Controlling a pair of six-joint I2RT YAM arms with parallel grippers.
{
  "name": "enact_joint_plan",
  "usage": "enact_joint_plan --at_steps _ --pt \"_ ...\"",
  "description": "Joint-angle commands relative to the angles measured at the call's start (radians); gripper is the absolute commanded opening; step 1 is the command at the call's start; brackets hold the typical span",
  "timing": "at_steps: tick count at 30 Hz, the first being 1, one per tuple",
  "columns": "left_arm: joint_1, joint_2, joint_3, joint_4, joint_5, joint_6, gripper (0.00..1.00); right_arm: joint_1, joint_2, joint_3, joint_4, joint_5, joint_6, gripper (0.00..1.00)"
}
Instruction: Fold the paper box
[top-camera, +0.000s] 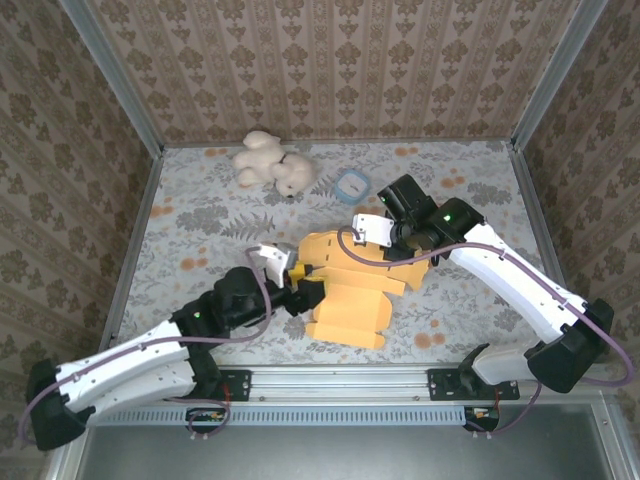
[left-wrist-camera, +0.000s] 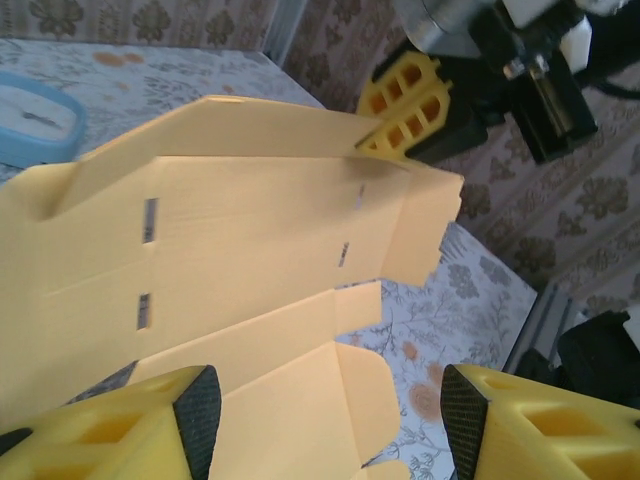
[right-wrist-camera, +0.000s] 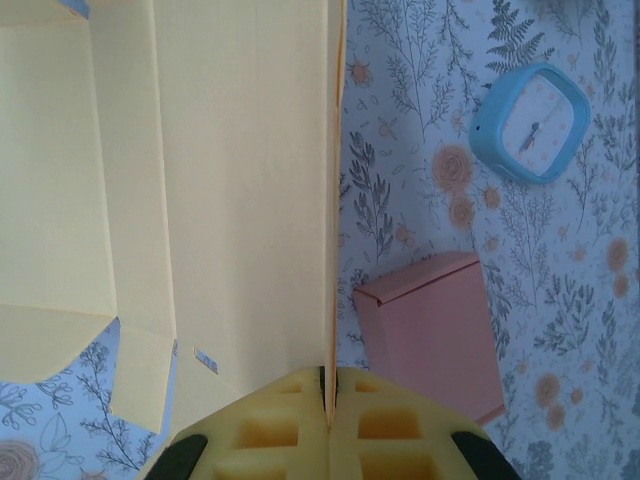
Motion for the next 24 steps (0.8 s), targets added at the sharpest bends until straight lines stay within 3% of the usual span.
enact_joint_plan --at_steps 1,5,12,24 --pt "-0.012 0.077 0.036 0.053 -0.07 0.055 0.62 0.005 -0.012 -0.005 0.006 0.033 -0.041 0.0" --pt "0.018 0.126 0.021 0.103 -0.145 0.066 0.61 0.005 -0.022 -0.011 0.003 0.023 -0.061 0.0" --pt "0.203 0.154 -0.019 0.127 -0.109 -0.025 0.55 0.005 -0.047 -0.057 0.039 -0.027 -0.087 0.0" --pt "0.264 0.198 0.002 0.128 -0.113 -0.022 0.56 0.005 -0.039 -0.155 0.163 -0.05 -0.099 0.0"
